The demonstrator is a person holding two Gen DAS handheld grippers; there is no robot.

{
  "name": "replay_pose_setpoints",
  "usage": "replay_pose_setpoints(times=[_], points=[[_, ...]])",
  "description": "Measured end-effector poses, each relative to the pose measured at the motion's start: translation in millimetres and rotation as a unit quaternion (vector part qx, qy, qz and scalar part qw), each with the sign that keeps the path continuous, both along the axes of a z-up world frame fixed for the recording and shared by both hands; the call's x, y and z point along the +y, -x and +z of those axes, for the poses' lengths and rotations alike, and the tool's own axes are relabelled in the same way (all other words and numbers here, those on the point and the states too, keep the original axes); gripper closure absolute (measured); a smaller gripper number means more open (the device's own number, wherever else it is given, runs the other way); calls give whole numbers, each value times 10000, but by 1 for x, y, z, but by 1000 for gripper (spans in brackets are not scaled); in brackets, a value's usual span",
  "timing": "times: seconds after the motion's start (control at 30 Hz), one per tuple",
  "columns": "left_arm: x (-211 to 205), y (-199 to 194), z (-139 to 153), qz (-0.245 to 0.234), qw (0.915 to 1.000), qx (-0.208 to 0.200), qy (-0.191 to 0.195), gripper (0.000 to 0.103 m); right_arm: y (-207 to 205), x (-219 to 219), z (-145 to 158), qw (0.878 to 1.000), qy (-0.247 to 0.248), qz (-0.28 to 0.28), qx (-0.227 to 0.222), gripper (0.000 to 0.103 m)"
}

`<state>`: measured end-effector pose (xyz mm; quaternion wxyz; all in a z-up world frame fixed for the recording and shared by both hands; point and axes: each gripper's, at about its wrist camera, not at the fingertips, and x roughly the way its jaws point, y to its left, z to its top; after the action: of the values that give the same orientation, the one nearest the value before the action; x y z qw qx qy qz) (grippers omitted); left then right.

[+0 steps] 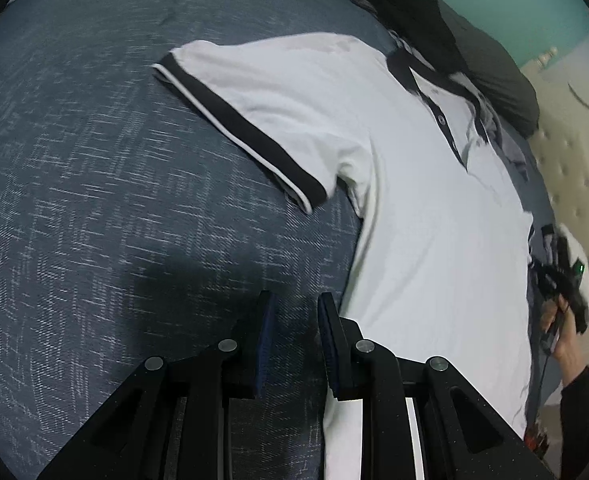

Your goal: Fold clothes

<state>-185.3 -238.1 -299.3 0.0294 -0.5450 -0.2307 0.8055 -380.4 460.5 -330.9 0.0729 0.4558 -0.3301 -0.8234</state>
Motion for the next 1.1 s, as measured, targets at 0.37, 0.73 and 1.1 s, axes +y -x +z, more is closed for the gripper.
replay_pose_setpoints(times=[0.37, 0.73, 1.1], points=[[-24, 11, 10, 478, 9984, 215, -199, 74, -35, -4, 22, 9992, 283, -21, 268, 77], [-62, 44, 5, 1260, 9909, 384, -269, 67, -71, -61, 15, 9946, 662, 679, 420, 73], [-85, 69, -5, 1686, 9841, 537, -157, 61, -90, -84, 5, 9902, 903, 923, 529, 72]])
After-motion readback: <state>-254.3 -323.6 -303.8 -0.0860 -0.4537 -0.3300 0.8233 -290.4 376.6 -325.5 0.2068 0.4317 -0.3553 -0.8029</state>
